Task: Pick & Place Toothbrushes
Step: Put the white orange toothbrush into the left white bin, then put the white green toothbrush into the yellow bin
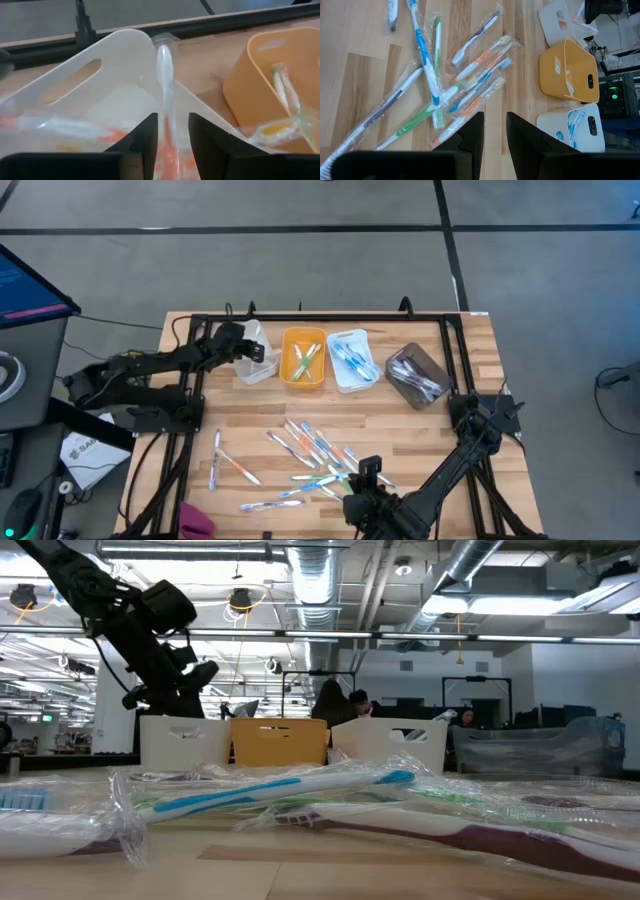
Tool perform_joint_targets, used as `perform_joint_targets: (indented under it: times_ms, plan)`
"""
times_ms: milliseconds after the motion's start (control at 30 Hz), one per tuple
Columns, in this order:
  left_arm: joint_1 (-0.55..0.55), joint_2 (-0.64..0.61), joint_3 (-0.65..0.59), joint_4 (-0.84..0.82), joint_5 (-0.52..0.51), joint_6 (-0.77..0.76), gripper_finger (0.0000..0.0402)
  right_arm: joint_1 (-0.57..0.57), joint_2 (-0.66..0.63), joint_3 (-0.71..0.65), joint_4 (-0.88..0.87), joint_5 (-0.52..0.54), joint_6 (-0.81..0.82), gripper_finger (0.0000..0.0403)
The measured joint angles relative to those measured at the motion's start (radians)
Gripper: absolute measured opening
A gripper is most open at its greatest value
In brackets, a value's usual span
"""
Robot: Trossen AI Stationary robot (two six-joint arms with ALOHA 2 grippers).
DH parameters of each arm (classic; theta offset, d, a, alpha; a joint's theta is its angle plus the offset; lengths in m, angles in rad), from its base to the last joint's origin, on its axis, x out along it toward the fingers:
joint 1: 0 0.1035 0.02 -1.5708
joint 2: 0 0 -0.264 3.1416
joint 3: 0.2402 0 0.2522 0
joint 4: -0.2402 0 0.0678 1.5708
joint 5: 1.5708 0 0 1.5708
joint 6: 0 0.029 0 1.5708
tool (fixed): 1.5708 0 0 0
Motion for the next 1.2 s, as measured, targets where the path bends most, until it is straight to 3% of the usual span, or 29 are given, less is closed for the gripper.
perform_joint_targets:
  times_ms: [267,433,533,667,767,967,1067,1200]
  plan:
    - [0.0,-0.178,0.0,-0.091,0.033,0.004,0.0102,0.001,0.0,0.0,0.0,0.0,0.0,0.0075]
    - [-0.014,-0.316,0.0,-0.092,0.315,-0.101,0.0102,0.008,0.0,0.0,0.0,0.0,0.0,0.0075]
    - [-0.092,-0.374,0.0,-0.095,0.496,-0.099,0.0101,0.012,0.0,0.0,0.0,0.0,0.0,0.0075]
    - [-0.302,-0.412,0.0,-0.088,0.555,-0.123,0.0101,0.012,0.0,0.0,0.0,-0.001,0.0,0.0075]
    - [-0.511,-0.408,0.0,-0.081,0.503,-0.124,0.0101,0.011,0.0,0.0,0.0,-0.001,0.0,0.0075]
    - [-0.911,-0.303,-0.002,0.032,0.202,-0.118,0.0101,0.012,0.0,0.0,0.0,-0.001,0.004,0.0075]
    - [-1.051,-0.221,-0.002,0.132,0.08,-0.047,0.0101,0.013,0.0,0.0,-0.005,-0.002,0.017,0.0075]
    - [-1.154,-0.098,-0.002,0.25,-0.003,0.092,0.0101,0.023,0.0,0.0,-0.014,-0.003,0.027,0.0075]
